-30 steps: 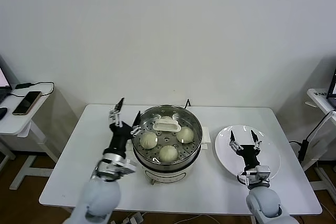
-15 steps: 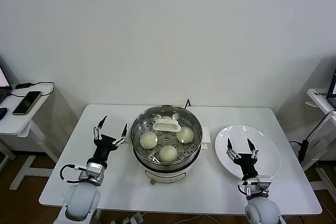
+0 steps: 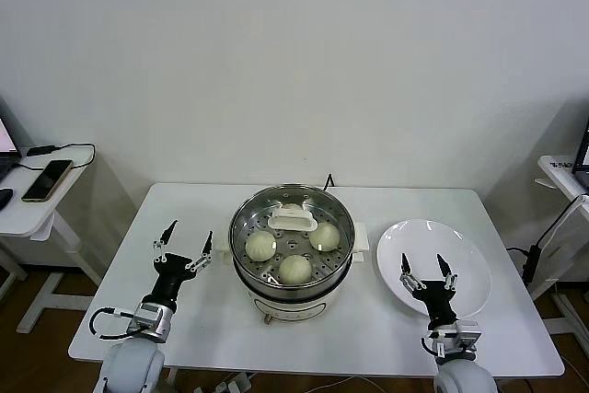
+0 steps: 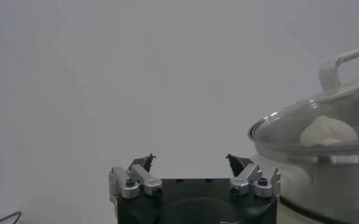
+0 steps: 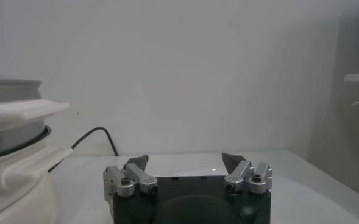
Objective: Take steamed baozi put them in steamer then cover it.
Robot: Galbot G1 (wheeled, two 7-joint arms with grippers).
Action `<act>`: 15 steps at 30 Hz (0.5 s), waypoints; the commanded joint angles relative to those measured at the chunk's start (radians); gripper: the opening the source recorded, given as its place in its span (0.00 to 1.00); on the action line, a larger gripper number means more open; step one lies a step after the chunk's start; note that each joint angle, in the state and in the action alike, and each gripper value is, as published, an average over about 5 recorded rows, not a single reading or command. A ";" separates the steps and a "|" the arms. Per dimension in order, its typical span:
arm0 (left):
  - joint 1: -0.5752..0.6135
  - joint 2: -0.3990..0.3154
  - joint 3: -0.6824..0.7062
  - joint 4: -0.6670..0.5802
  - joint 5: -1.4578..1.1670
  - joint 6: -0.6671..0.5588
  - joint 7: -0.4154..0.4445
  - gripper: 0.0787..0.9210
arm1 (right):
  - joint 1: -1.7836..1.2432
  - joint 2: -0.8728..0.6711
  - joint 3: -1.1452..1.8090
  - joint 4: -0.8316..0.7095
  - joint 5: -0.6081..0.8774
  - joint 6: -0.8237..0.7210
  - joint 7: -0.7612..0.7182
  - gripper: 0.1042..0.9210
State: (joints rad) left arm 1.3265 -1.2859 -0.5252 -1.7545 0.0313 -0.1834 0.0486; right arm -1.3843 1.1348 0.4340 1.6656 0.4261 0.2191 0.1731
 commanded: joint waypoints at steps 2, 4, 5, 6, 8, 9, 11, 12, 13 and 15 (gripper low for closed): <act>0.014 0.001 -0.017 0.023 -0.043 -0.033 0.010 0.88 | -0.021 0.002 0.016 0.002 -0.001 0.000 -0.010 0.88; 0.014 0.001 -0.018 0.023 -0.043 -0.032 0.009 0.88 | -0.019 0.003 0.016 0.001 -0.003 -0.001 -0.011 0.88; 0.014 0.001 -0.018 0.023 -0.043 -0.031 0.009 0.88 | -0.017 0.004 0.015 -0.001 -0.006 -0.001 -0.011 0.88; 0.014 0.001 -0.017 0.023 -0.042 -0.031 0.009 0.88 | -0.016 0.005 0.014 -0.002 -0.008 -0.002 -0.010 0.88; 0.014 0.001 -0.016 0.024 -0.041 -0.029 0.007 0.88 | -0.014 0.008 0.013 -0.004 -0.013 -0.002 -0.010 0.88; 0.013 0.001 -0.016 0.025 -0.040 -0.029 0.007 0.88 | -0.013 0.009 0.012 -0.004 -0.014 -0.003 -0.010 0.88; 0.012 0.000 -0.016 0.026 -0.039 -0.027 0.005 0.88 | -0.013 0.010 0.011 -0.004 -0.015 -0.003 -0.010 0.88; 0.012 0.000 -0.016 0.026 -0.038 -0.026 0.003 0.88 | -0.012 0.010 0.011 -0.005 -0.015 -0.003 -0.010 0.88; 0.012 0.000 -0.015 0.026 -0.038 -0.025 0.002 0.88 | -0.012 0.010 0.010 -0.006 -0.015 -0.003 -0.011 0.88; 0.011 -0.001 -0.015 0.027 -0.036 -0.024 0.001 0.88 | -0.013 0.009 0.010 -0.008 -0.016 -0.002 -0.012 0.88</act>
State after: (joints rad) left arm 1.3348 -1.2875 -0.5368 -1.7342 0.0021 -0.2032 0.0514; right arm -1.3923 1.1421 0.4416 1.6630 0.4162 0.2160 0.1644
